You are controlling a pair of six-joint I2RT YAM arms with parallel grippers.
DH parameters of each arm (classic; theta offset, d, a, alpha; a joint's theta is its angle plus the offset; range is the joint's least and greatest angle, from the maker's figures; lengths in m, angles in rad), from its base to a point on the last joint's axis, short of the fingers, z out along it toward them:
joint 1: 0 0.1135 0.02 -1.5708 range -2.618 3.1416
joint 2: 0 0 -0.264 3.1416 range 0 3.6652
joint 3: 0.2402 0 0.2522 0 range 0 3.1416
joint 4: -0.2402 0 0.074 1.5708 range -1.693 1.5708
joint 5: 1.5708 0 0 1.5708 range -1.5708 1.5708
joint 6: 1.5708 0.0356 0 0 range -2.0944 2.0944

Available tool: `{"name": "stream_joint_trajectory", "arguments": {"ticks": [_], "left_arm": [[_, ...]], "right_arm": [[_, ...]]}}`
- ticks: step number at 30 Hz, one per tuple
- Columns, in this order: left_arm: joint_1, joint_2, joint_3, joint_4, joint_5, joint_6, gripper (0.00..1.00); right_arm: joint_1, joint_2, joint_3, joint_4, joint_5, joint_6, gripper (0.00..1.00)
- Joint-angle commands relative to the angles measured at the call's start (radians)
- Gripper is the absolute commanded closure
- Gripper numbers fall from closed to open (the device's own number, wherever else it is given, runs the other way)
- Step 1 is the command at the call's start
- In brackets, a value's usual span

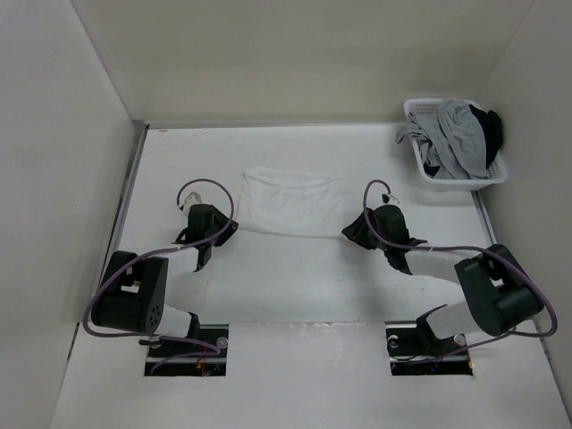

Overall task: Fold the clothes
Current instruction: Fold the tank top

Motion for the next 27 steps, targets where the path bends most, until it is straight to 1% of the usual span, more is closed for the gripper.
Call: {"name": "stream_joint_trajectory", "arguments": {"ticks": [1, 6, 11, 14, 18, 20, 23, 25, 27], "left_arm": [[0.007, 0.026, 0.018, 0.001, 0.010, 0.000, 0.70], [0.007, 0.078, 0.039, 0.011, 0.008, 0.000, 0.72], [0.000, 0.116, 0.056, 0.025, 0.007, -0.013, 0.83], [0.005, 0.110, 0.055, 0.025, 0.005, -0.013, 0.89], [0.008, 0.095, 0.051, 0.025, 0.005, -0.008, 0.95], [0.005, 0.079, 0.050, 0.021, 0.005, -0.007, 0.98], [-0.001, -0.002, 0.032, 0.007, 0.005, -0.007, 1.00], [-0.003, -0.089, 0.016, -0.030, 0.005, -0.005, 1.00], [-0.010, -0.222, 0.009, -0.109, 0.005, 0.001, 1.00]], "right_arm": [[0.001, 0.030, -0.016, 0.086, -0.029, 0.026, 0.60], [0.001, 0.081, -0.008, 0.105, -0.063, 0.049, 0.62], [0.001, 0.116, 0.001, 0.117, -0.066, 0.066, 0.68], [0.001, 0.138, 0.009, 0.125, -0.084, 0.072, 0.77], [-0.007, 0.145, 0.012, 0.155, -0.119, 0.088, 0.93], [-0.007, 0.127, 0.015, 0.151, -0.113, 0.088, 0.98], [-0.002, 0.058, 0.003, 0.133, -0.103, 0.086, 1.00], [-0.002, -0.012, -0.011, 0.097, -0.093, 0.083, 1.00], [0.012, -0.123, -0.025, 0.019, -0.066, 0.069, 1.00]]}}
